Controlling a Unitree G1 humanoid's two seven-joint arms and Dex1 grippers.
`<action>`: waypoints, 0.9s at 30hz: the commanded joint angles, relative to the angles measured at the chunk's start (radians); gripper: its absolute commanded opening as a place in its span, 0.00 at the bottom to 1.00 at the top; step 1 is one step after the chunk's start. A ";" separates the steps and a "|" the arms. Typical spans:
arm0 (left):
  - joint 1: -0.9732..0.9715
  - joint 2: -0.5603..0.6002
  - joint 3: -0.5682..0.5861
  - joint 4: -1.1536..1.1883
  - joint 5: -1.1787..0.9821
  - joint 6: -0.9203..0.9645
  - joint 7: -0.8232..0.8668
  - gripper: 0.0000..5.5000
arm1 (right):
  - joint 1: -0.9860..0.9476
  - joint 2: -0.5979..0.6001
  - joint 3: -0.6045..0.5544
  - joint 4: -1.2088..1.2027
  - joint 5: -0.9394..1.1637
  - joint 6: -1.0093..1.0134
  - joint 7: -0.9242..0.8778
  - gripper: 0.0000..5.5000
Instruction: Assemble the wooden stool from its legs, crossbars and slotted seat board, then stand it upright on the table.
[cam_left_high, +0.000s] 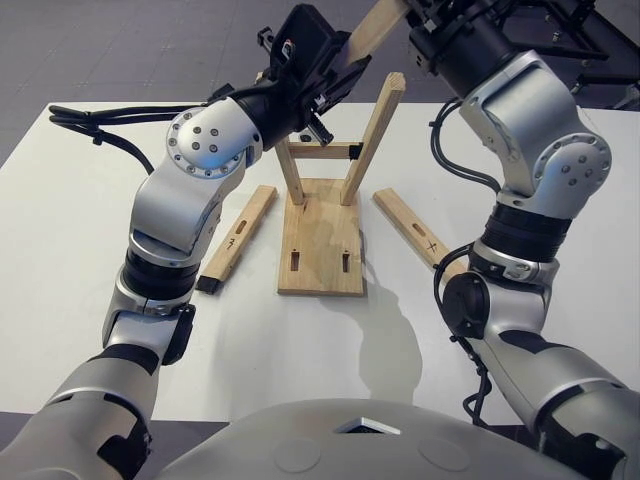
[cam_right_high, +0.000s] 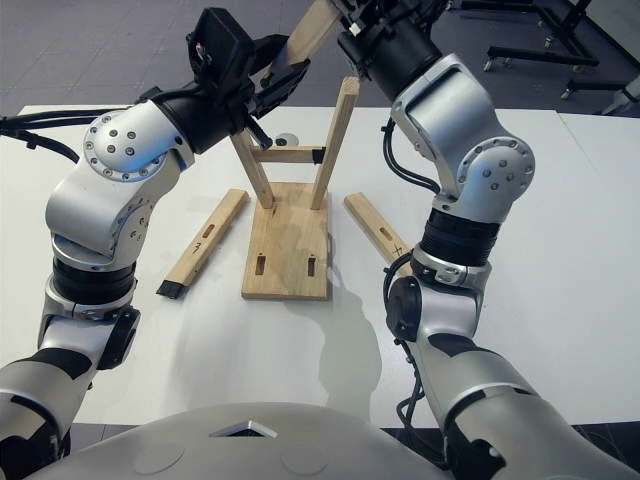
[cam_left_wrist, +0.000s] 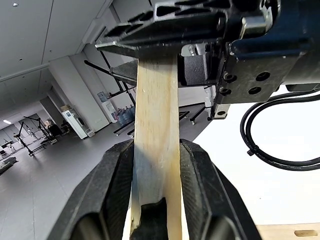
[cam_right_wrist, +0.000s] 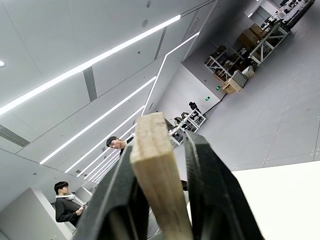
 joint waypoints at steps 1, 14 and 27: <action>0.013 -0.001 0.002 0.006 0.013 0.009 -0.003 0.23 | 0.012 -0.006 0.006 0.001 0.013 0.000 0.006 0.09; 0.013 -0.045 0.051 0.021 -0.038 0.090 0.008 0.42 | 0.027 -0.020 0.027 -0.005 -0.012 -0.005 0.030 0.07; -0.096 -0.140 0.617 0.040 -0.431 0.308 0.164 0.78 | -0.133 -0.172 -0.034 0.134 -0.130 -0.060 0.162 0.07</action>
